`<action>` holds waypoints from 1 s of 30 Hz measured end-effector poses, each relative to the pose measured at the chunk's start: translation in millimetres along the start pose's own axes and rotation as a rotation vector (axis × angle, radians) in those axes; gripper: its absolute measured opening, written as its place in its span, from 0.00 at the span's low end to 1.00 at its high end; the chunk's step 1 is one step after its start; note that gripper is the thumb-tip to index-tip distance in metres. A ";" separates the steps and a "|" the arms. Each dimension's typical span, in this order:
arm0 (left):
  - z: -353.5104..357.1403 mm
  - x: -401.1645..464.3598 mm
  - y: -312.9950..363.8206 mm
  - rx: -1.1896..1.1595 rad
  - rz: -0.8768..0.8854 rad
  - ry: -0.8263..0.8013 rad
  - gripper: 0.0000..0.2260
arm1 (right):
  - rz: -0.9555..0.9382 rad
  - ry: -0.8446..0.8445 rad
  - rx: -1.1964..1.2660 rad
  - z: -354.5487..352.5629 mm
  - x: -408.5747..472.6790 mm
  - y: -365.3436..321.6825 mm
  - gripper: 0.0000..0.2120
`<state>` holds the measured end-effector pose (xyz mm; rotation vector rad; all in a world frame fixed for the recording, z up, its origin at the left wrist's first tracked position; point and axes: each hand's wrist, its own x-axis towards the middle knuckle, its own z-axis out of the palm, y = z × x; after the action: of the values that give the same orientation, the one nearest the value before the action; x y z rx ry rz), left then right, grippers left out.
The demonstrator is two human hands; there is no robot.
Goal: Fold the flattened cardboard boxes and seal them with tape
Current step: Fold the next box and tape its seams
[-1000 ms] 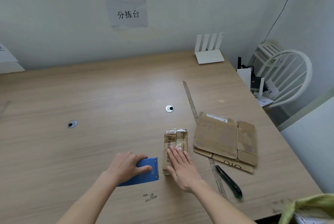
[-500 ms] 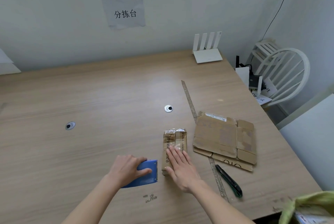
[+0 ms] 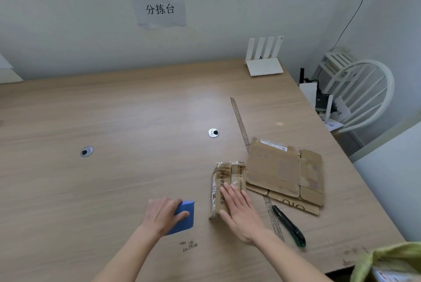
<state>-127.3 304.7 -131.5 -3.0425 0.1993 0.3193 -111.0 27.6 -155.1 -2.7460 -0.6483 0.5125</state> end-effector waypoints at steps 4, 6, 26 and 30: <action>16.6 2.1 4.5 -0.067 -0.032 0.000 0.15 | 0.124 0.161 0.077 3.5 8.0 -26.0 0.36; 29.9 0.5 4.0 -0.127 -0.047 0.013 0.16 | 0.208 0.221 0.090 9.7 14.2 -38.6 0.34; 104.1 -28.0 16.4 -0.224 -0.133 0.084 0.30 | -0.054 0.228 -0.119 12.3 31.5 -20.6 0.46; 76.6 -14.4 25.0 -0.306 -0.057 0.305 0.28 | -0.004 0.152 -0.076 7.5 32.3 -25.1 0.52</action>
<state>-160.1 288.5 -204.6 -3.3790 0.0858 -0.1355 -96.4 65.9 -162.3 -2.8189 -0.6484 0.2793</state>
